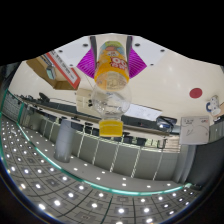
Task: Pour water
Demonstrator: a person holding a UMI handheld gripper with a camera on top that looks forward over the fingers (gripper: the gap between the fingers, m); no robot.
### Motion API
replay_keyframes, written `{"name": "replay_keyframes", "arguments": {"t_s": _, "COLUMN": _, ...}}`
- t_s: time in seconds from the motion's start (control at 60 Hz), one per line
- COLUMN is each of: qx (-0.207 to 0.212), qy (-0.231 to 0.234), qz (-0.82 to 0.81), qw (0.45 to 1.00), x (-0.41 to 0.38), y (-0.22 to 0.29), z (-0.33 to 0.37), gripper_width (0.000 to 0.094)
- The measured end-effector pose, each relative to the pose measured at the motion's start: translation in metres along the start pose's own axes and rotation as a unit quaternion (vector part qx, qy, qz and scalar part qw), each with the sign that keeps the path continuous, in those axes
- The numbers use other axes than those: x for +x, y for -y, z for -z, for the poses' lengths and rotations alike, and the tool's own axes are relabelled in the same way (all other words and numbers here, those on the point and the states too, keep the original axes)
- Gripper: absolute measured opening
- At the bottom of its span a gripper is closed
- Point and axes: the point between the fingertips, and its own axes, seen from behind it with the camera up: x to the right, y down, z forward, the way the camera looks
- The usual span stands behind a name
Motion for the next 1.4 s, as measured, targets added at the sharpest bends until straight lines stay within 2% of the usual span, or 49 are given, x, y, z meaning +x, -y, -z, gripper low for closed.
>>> {"name": "replay_keyframes", "arguments": {"t_s": 0.15, "qx": 0.034, "qy": -0.027, "qz": 0.081, "qw": 0.996, "x": -0.031, "y": 0.077, "z": 0.004, "gripper_width": 0.0409}}
{"name": "replay_keyframes", "arguments": {"t_s": 0.283, "qx": 0.073, "qy": -0.060, "qz": 0.214, "qw": 0.972, "x": -0.093, "y": 0.158, "z": 0.017, "gripper_width": 0.0409}}
{"name": "replay_keyframes", "arguments": {"t_s": 0.367, "qx": 0.102, "qy": -0.076, "qz": 0.313, "qw": 0.941, "x": -0.149, "y": 0.204, "z": 0.028, "gripper_width": 0.0407}}
{"name": "replay_keyframes", "arguments": {"t_s": 0.483, "qx": 0.141, "qy": -0.095, "qz": 0.471, "qw": 0.866, "x": -0.242, "y": 0.245, "z": 0.038, "gripper_width": 0.0405}}
{"name": "replay_keyframes", "arguments": {"t_s": 0.65, "qx": 0.171, "qy": -0.109, "qz": 0.641, "qw": 0.740, "x": -0.363, "y": 0.245, "z": 0.031, "gripper_width": 0.0403}}
{"name": "replay_keyframes", "arguments": {"t_s": 0.817, "qx": 0.180, "qy": -0.138, "qz": 0.762, "qw": 0.607, "x": -0.428, "y": 0.221, "z": 0.012, "gripper_width": 0.0407}}
{"name": "replay_keyframes", "arguments": {"t_s": 0.967, "qx": 0.168, "qy": -0.150, "qz": 0.797, "qw": 0.560, "x": -0.452, "y": 0.205, "z": 0.001, "gripper_width": 0.0406}}
{"name": "replay_keyframes", "arguments": {"t_s": 1.083, "qx": 0.160, "qy": -0.142, "qz": 0.800, "qw": 0.561, "x": -0.457, "y": 0.199, "z": -0.003, "gripper_width": 0.0406}}
{"name": "replay_keyframes", "arguments": {"t_s": 1.167, "qx": 0.156, "qy": -0.127, "qz": 0.775, "qw": 0.600, "x": -0.453, "y": 0.200, "z": -0.002, "gripper_width": 0.0407}}
{"name": "replay_keyframes", "arguments": {"t_s": 1.283, "qx": 0.137, "qy": -0.068, "qz": 0.670, "qw": 0.727, "x": -0.443, "y": 0.198, "z": 0.001, "gripper_width": 0.0407}}
{"name": "replay_keyframes", "arguments": {"t_s": 1.4, "qx": 0.115, "qy": 0.015, "qz": 0.519, "qw": 0.847, "x": -0.435, "y": 0.201, "z": 0.013, "gripper_width": 0.0409}}
